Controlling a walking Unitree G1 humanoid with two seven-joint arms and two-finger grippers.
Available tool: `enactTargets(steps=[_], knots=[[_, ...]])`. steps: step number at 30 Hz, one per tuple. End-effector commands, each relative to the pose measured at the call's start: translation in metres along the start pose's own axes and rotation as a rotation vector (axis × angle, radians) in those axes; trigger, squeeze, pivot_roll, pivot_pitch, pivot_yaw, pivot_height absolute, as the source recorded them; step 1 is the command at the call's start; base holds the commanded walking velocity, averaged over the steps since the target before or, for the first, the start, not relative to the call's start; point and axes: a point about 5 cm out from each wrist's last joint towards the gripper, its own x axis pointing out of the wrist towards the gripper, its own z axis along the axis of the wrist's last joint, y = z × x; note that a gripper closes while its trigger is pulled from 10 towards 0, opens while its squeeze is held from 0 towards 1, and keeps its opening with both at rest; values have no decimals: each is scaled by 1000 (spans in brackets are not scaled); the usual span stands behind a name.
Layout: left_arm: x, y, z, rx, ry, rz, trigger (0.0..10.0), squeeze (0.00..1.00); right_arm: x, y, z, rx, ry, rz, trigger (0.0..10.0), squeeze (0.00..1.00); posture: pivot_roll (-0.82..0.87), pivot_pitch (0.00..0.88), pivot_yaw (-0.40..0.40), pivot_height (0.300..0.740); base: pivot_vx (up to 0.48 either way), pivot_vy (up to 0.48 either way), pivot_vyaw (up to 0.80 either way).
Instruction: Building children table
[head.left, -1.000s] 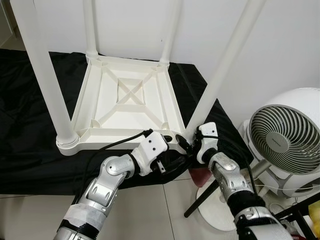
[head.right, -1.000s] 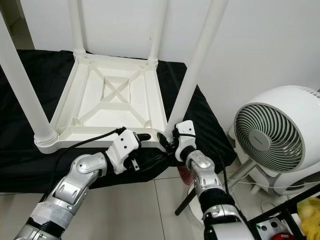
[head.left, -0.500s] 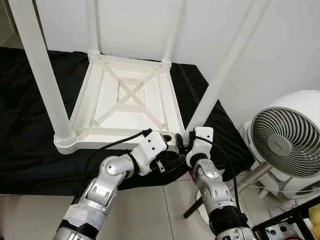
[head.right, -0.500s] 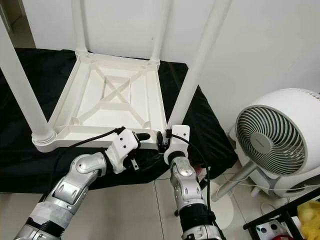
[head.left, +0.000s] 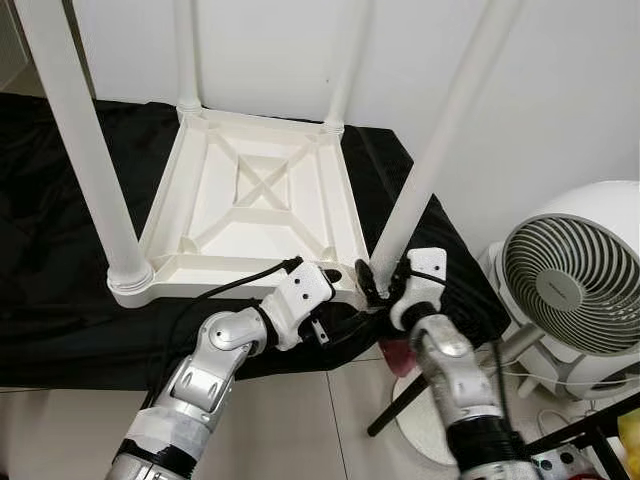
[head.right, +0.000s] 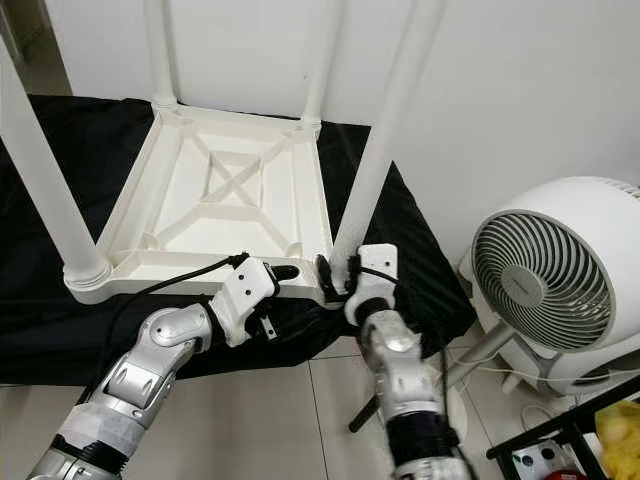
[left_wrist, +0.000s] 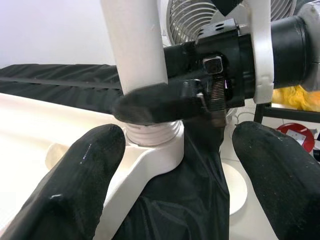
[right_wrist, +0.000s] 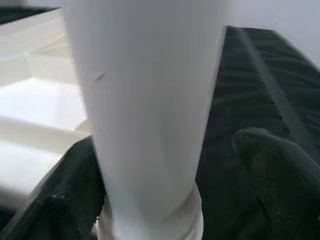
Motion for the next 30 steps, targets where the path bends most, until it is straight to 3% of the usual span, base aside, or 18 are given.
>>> enactTargets(steps=[1, 5, 10, 13, 14, 15, 16, 17, 20, 30], knots=[[2, -3, 2, -5, -3, 13, 10000, 0, 0, -2, -2, 1, 6, 42, 10000, 0, -52, 0, -159, 740, 0, 0, 0], [0, -5, 2, -6, -2, -9, 10000, 0, 4, -10, 0, -58, 24, 142, 10000, 0, -48, 0, -159, 740, 0, 0, 0], [-1, -4, 2, 4, 1, -5, 10000, 0, 8, -15, 1, -94, 28, 179, 10000, 0, -42, 0, -160, 740, 0, 0, 0], [-3, -3, 2, 14, 7, 6, 10000, 0, 17, -16, 3, -147, 51, 276, 10000, 0, -29, 0, -156, 740, 0, 0, 0], [-3, -2, 1, 16, 9, 10, 10000, 0, 20, -15, 3, -156, 58, 316, 9176, 0, -29, 0, -156, 740, 0, 0, 0], [-3, -2, 1, 16, 9, 11, 10000, 0, 22, -14, 3, -158, 64, 339, 9176, 0, -29, 0, -156, 740, 0, 0, 0], [-4, -2, 2, 17, 9, 12, 10000, 0, 24, -13, 3, -170, 71, 354, 4824, 0, -27, 0, -154, 740, 0, 0, 0], [-4, -2, 2, 17, 9, 12, 10000, 0, 24, -13, 3, -170, 71, 354, 4824, 0, -27, 0, -154, 740, 0, 0, 0], [-4, -2, 2, 16, 9, 15, 10000, 0, 28, -15, 3, -200, 86, 385, 0, 0, -28, 0, -152, 740, 0, 0, 0], [-3, -3, 3, 11, 8, 16, 10000, 0, 27, -18, -2, -170, 94, 411, 0, 0, -31, 0, -155, 740, 0, 0, 0]])
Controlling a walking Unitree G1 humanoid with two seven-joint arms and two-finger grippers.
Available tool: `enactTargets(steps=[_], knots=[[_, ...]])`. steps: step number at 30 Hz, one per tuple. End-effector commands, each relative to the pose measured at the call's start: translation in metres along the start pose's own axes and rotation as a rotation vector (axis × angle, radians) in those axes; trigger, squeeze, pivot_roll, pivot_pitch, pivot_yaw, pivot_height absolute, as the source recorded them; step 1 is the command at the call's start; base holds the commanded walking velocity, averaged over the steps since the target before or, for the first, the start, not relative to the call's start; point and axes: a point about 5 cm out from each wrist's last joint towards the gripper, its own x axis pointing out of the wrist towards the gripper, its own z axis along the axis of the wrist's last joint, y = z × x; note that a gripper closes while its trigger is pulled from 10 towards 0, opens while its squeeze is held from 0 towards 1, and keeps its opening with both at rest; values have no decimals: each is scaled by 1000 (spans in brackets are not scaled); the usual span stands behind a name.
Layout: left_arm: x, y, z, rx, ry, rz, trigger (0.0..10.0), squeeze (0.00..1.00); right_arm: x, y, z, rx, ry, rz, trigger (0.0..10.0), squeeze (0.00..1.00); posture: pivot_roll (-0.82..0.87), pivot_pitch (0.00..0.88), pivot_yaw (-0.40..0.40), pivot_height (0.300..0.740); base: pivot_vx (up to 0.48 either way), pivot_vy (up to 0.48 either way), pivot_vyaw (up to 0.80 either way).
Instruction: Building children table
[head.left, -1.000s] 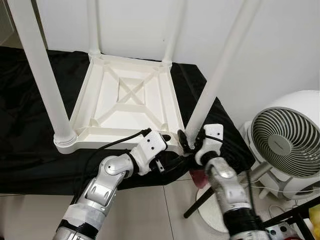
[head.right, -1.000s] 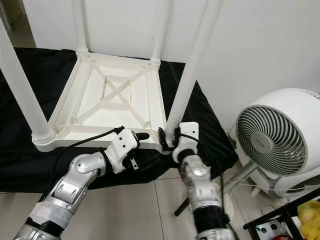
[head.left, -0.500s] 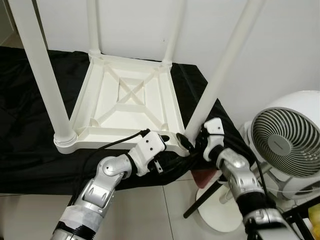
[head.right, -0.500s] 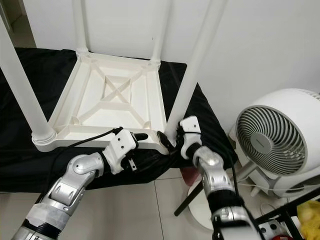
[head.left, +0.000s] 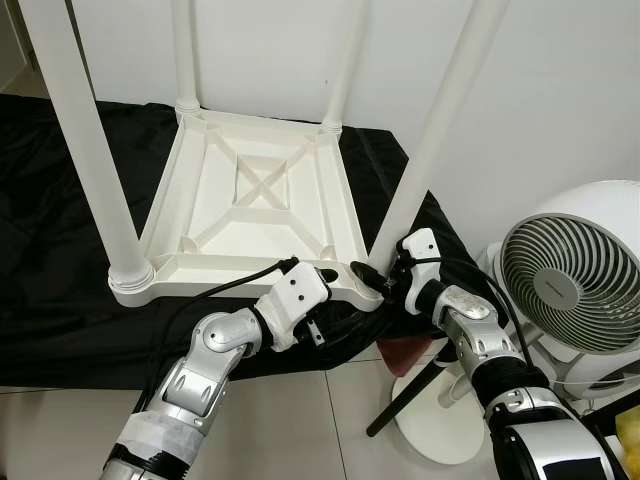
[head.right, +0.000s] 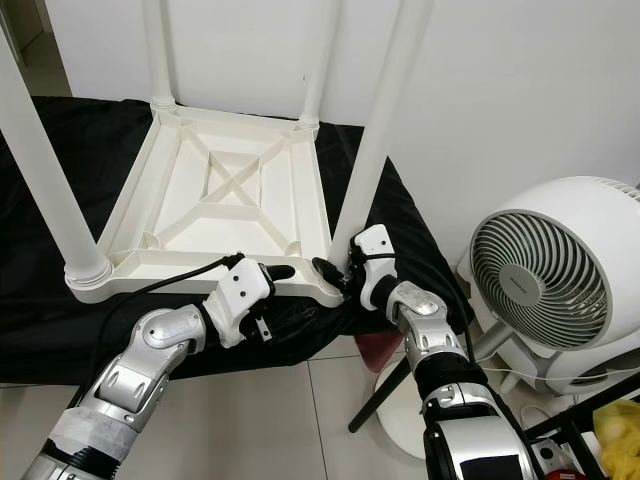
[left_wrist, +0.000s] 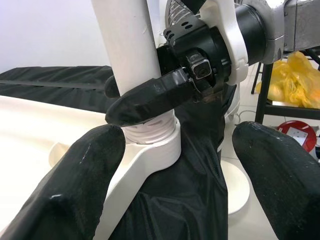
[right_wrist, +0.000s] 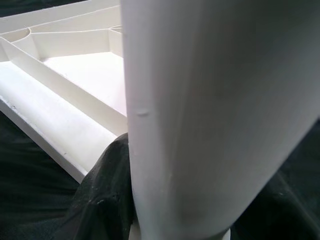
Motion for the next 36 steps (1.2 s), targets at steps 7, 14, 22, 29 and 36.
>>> enactTargets(steps=[7, 14, 22, 29, 36], knots=[[3, -4, 0, -10, 2, 10, 10000, 0, -6, -3, -13, 35, 60, -68, 10000, 0, -34, 0, -157, 740, 0, 0, 0], [1, -6, -5, -20, 17, 17, 10000, 0, -5, 5, -13, 124, 67, -292, 10000, 0, -46, 0, -156, 740, 0, 0, 0], [0, -2, -4, -28, 13, 39, 10000, 0, -3, 39, -12, 277, 40, -619, 10000, 0, -50, 0, -157, 740, 0, 0, 0], [-1, 1, -3, -24, 12, 43, 10000, 0, -2, 53, -3, 301, -3, -639, 10000, 0, -53, 0, -154, 740, 0, 0, 0], [0, 4, -1, -21, 12, 50, 10000, 0, -8, 46, 0, 308, -19, -636, 10000, 1000, -56, 0, -153, 740, 0, 0, 0]])
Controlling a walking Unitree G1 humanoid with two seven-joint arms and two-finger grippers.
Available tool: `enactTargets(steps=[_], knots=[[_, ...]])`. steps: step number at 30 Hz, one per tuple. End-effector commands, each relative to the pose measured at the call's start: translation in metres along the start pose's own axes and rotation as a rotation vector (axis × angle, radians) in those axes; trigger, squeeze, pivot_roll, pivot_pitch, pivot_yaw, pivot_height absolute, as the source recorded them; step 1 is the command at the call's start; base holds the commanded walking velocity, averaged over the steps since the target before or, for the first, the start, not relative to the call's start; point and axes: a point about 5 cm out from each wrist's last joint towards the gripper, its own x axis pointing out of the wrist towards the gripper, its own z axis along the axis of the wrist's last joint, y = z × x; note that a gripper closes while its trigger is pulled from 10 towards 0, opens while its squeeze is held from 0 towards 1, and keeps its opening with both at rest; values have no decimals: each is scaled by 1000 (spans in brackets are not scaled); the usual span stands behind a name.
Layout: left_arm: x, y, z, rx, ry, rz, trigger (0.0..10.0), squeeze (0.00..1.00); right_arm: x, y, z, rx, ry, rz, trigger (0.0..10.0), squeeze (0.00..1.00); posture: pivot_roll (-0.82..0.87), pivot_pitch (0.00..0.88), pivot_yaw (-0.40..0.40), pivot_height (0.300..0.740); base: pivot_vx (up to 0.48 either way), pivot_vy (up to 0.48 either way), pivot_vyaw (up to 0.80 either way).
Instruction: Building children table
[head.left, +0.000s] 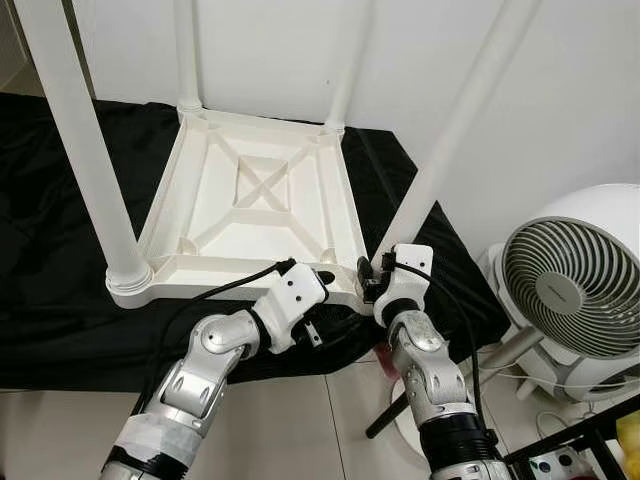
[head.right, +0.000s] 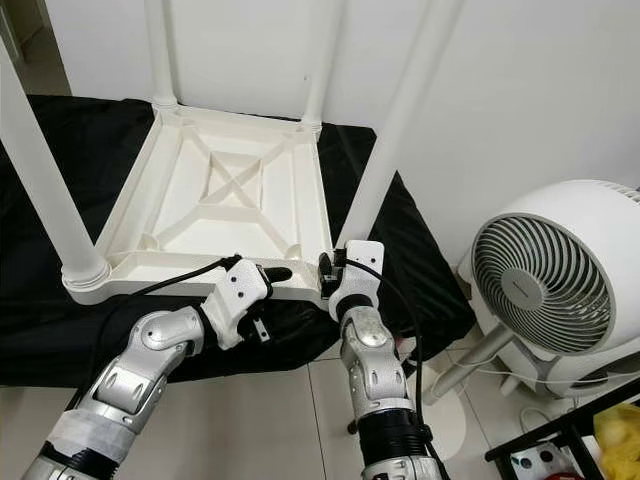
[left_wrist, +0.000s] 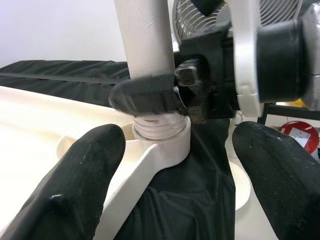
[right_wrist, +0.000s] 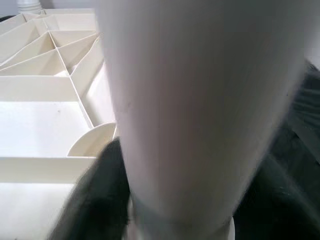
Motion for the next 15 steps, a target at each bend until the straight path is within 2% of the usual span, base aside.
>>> enactTargets(steps=[1, 2, 4, 9, 10, 11, 13, 15], knots=[[2, 2, 1, -10, -1, 38, 10000, 0, -4, -9, -3, 8, 23, 25, 10000, 1000, -56, 0, -153, 740, 0, 0, 0], [2, 2, 1, -10, -1, 38, 10000, 0, -4, -9, -3, 8, 23, 25, 10000, 1000, -56, 0, -153, 740, 0, 0, 0], [3, 1, 2, -10, -4, 40, 10000, 0, -5, -13, 1, -37, 1, 105, 10000, 1000, -56, 0, -152, 740, 0, 0, 0], [3, 1, 2, -11, -4, 40, 10000, 0, -5, -19, 3, -55, 4, 137, 10000, 1000, -55, 0, -153, 740, 0, 0, 0], [3, 1, 2, -12, -5, 40, 10000, 0, -4, -24, 4, -82, 13, 199, 10000, 1000, -53, 0, -153, 740, 0, 0, 0], [3, 1, 2, -13, -4, 40, 10000, 0, -4, -32, 6, -118, 26, 296, 10000, 0, -47, 0, -154, 740, 0, 0, 0], [3, 2, 3, -14, -4, 42, 10000, 0, -3, -45, 8, -198, 43, 403, 10000, 0, -47, 0, -154, 740, 0, 0, 0], [3, 2, 3, -14, -4, 42, 10000, 0, -3, -45, 8, -198, 43, 403, 10000, 0, -47, 0, -154, 740, 0, 0, 0]])
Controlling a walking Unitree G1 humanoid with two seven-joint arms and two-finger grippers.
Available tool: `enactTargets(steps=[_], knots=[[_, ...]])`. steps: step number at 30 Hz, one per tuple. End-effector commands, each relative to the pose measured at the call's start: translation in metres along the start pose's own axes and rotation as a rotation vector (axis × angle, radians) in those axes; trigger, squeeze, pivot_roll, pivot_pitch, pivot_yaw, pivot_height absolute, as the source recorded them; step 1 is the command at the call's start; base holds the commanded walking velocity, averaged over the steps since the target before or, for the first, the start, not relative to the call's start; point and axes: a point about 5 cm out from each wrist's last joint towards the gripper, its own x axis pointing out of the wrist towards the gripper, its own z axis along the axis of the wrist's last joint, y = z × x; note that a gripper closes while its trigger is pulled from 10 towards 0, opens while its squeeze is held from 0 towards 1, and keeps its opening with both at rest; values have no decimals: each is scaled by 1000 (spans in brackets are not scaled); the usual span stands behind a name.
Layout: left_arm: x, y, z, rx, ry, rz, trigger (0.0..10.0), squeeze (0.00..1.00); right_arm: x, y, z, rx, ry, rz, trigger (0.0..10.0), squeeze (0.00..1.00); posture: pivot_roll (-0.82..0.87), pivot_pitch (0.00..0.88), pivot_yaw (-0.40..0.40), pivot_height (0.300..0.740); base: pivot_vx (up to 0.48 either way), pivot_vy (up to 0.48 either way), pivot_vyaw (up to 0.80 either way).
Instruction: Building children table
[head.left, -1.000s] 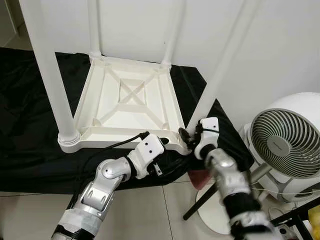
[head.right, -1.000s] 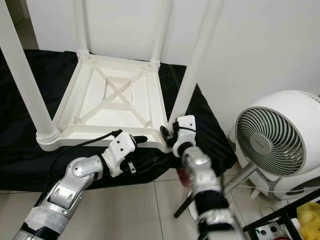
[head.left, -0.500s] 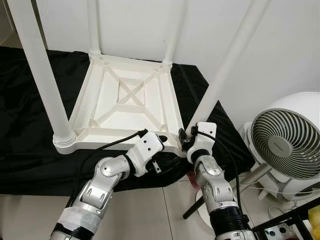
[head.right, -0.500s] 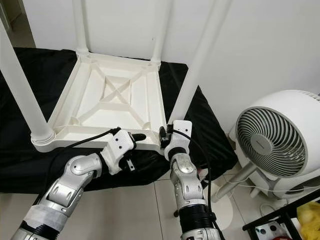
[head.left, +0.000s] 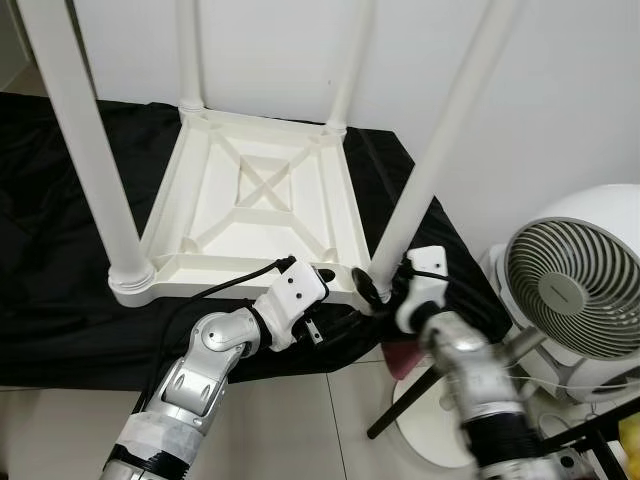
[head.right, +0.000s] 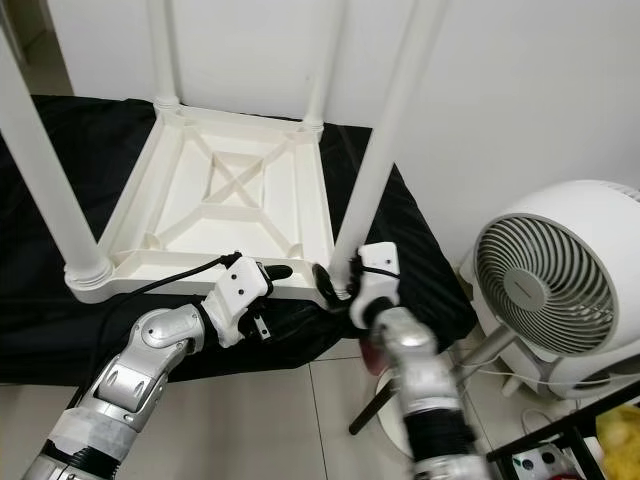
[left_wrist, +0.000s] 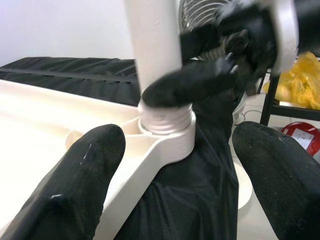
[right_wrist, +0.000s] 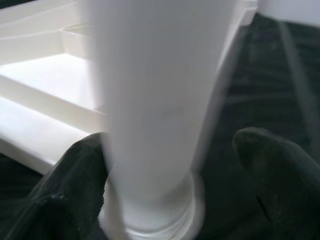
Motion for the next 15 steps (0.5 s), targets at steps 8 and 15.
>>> enactTargets(steps=[8, 15], knots=[[4, 1, 5, -2, -12, 34, 10000, 0, 5, -20, -3, -75, 35, 136, 10000, 0, -37, 0, -153, 740, 0, 0, 0], [6, 2, 6, -1, -15, 33, 10000, 0, 21, -14, -2, -76, 46, 273, 10000, 0, -34, 0, -152, 740, 0, 0, 0]])
